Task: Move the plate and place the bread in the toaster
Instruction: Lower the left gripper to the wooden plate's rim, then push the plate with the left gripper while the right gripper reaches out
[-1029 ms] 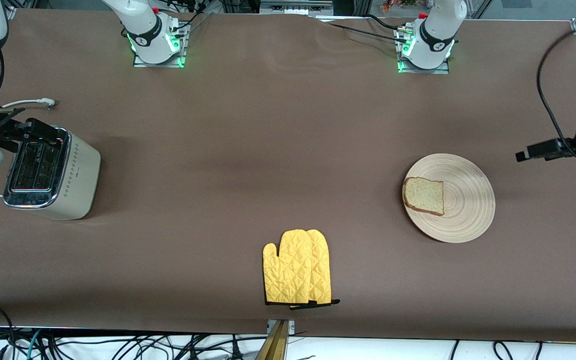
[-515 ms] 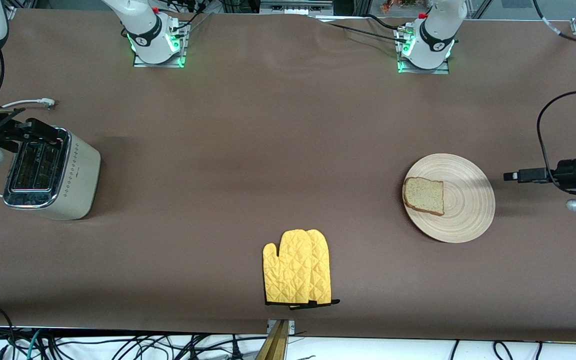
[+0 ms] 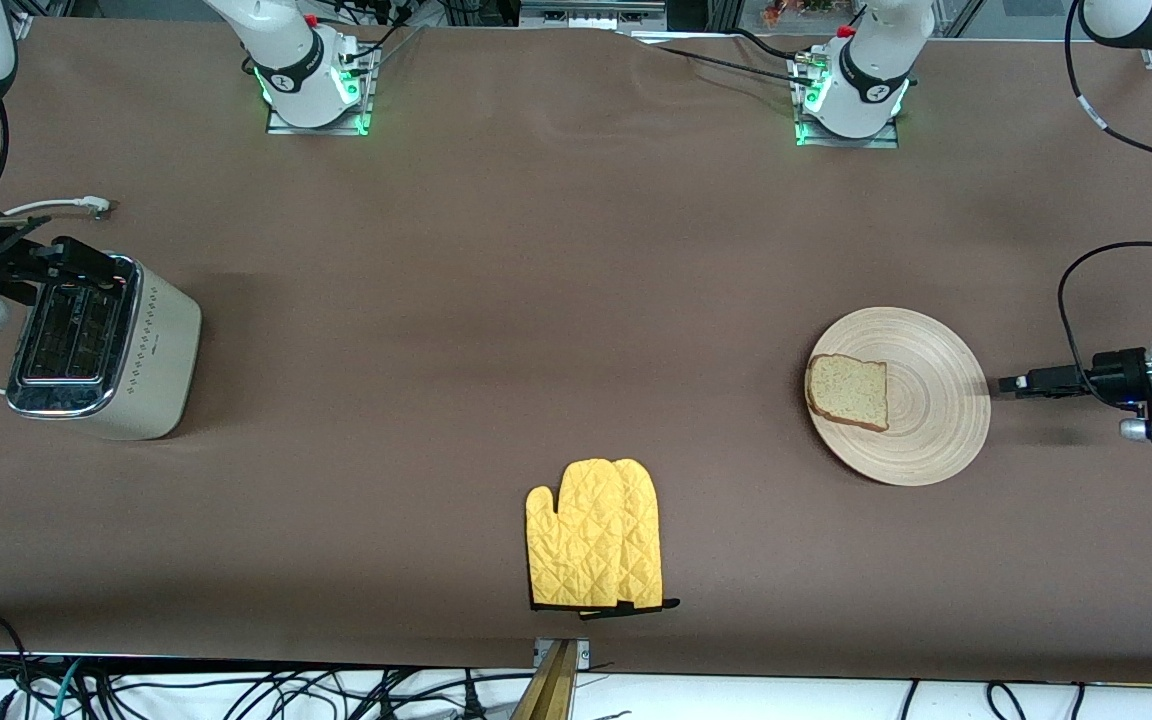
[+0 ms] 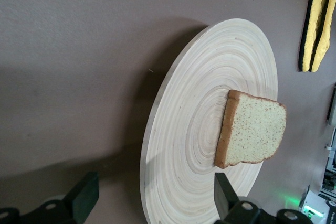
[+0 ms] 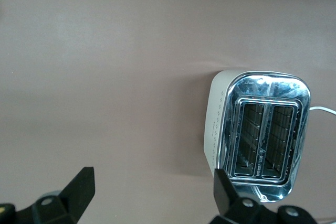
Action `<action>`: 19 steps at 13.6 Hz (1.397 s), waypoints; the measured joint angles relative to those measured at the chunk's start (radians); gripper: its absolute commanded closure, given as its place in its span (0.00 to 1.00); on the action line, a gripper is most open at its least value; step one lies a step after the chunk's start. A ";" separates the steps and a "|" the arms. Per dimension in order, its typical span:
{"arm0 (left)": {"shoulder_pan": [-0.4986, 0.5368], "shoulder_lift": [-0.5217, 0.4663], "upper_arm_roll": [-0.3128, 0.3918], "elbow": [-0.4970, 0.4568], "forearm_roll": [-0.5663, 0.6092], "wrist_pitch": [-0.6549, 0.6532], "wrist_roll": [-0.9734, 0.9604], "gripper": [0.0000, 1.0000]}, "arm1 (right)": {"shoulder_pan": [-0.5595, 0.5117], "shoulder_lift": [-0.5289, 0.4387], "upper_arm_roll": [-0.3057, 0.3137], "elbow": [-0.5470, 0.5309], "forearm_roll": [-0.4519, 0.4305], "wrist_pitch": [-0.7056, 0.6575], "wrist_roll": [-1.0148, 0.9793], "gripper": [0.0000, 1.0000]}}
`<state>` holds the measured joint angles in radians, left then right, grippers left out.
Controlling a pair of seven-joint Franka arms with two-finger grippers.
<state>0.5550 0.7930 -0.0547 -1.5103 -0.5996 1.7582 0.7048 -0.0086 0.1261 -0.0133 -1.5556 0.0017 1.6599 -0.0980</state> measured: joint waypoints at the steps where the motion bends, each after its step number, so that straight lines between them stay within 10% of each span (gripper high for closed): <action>1: 0.000 0.013 -0.004 0.000 -0.002 0.000 0.008 0.62 | 0.000 0.000 0.000 0.000 0.000 0.000 0.000 0.00; 4: -0.002 0.072 -0.010 0.000 -0.049 -0.002 0.090 1.00 | 0.000 0.000 0.000 0.000 0.000 0.000 0.000 0.00; 12: 0.002 0.103 -0.025 0.017 -0.106 -0.172 0.080 1.00 | 0.002 0.001 0.000 0.000 -0.003 0.000 0.000 0.00; 19: -0.195 0.107 -0.242 0.017 -0.178 -0.212 -0.152 1.00 | 0.005 0.012 0.002 0.000 -0.018 0.003 0.000 0.00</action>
<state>0.3596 0.9004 -0.2971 -1.4930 -0.7780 1.5466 0.5530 -0.0034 0.1386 -0.0116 -1.5551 -0.0161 1.6632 -0.0979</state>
